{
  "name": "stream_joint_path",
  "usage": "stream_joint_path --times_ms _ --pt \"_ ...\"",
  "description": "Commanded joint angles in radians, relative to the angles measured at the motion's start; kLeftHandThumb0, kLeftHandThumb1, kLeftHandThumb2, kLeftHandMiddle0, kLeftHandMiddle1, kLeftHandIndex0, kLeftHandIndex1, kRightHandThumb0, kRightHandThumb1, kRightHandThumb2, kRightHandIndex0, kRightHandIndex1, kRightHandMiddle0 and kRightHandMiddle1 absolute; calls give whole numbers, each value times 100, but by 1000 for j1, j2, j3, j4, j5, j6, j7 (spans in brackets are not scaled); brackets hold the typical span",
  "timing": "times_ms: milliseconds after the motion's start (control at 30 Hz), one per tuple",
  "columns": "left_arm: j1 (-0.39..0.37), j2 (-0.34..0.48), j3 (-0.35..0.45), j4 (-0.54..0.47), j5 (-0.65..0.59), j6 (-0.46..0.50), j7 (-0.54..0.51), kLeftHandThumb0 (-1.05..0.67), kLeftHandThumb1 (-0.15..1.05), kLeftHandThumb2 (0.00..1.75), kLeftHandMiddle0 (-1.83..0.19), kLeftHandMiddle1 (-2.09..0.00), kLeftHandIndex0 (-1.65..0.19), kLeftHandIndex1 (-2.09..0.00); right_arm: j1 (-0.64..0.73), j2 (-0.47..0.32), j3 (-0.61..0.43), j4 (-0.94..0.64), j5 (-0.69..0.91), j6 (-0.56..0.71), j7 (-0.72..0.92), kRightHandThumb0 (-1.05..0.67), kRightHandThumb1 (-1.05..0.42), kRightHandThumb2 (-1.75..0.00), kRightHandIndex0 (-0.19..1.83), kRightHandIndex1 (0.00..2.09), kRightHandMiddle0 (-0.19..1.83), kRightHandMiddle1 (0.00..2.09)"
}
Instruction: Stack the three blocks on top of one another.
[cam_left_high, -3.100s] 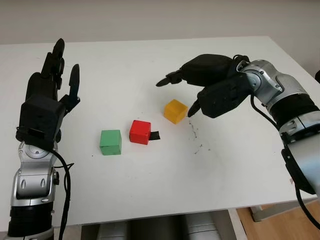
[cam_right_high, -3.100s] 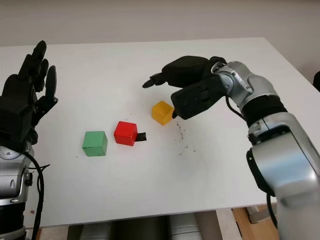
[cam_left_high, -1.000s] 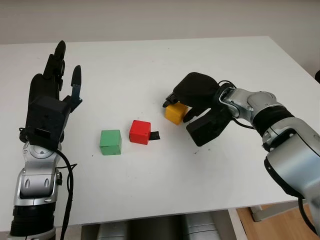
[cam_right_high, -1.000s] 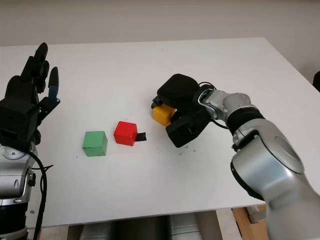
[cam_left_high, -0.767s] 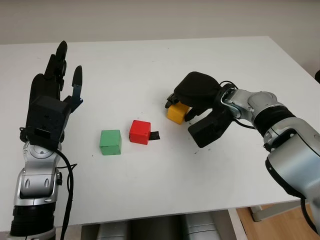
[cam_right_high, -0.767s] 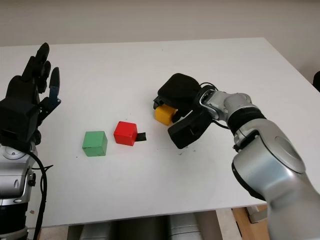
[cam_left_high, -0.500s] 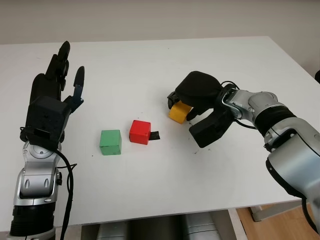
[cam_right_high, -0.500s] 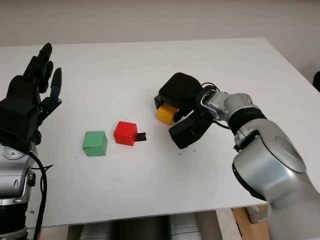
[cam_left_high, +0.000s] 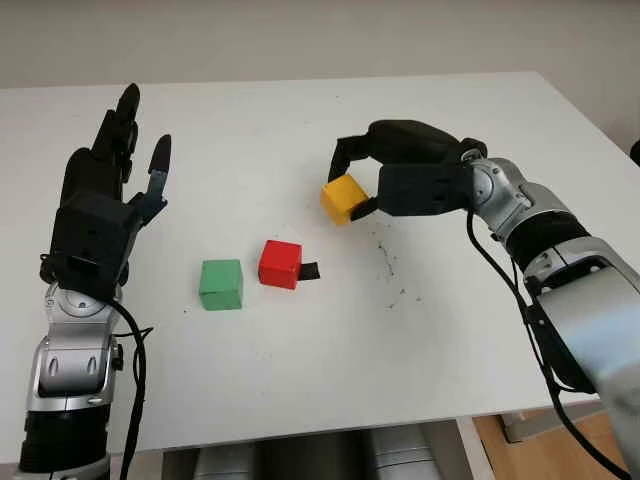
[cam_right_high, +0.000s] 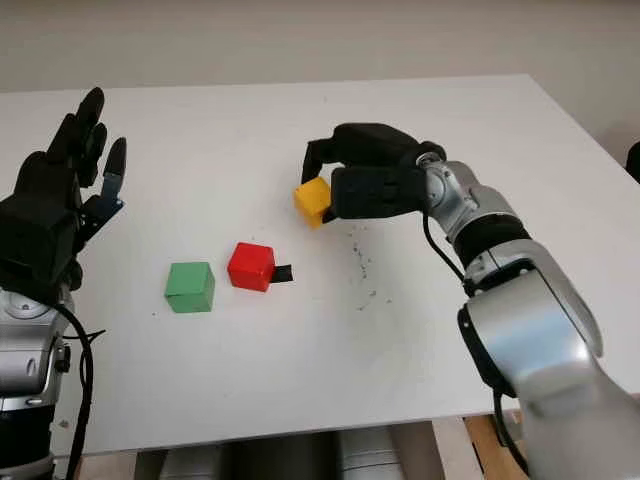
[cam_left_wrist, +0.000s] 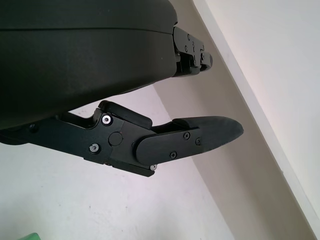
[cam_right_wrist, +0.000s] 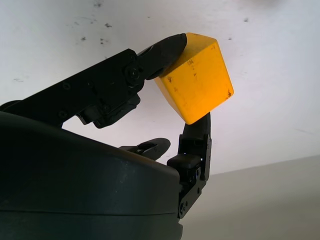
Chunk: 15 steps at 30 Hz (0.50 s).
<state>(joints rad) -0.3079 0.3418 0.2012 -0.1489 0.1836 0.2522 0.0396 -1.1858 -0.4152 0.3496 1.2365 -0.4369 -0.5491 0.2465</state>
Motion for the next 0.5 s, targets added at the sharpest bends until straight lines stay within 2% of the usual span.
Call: stream_joint_path --times_ms 0,300,467 --pt "-5 -3 -2 -21 4 6 6 -68 105 61 1 -1 2 0 10 -1 -29 -35 27 13 25 -38 -90 -6 46 3 44 142" --pt "0 -3 -5 -22 10 0 7 -70 105 62 2 -4 3 -1 106 34 -155 -200 223 112 232 -41 -91 -6 42 2 40 151" --pt "4 -2 -11 -29 24 5 10 -69 105 63 1 -5 2 -2 189 79 -209 -354 335 257 310 -44 -89 -5 42 3 43 156"
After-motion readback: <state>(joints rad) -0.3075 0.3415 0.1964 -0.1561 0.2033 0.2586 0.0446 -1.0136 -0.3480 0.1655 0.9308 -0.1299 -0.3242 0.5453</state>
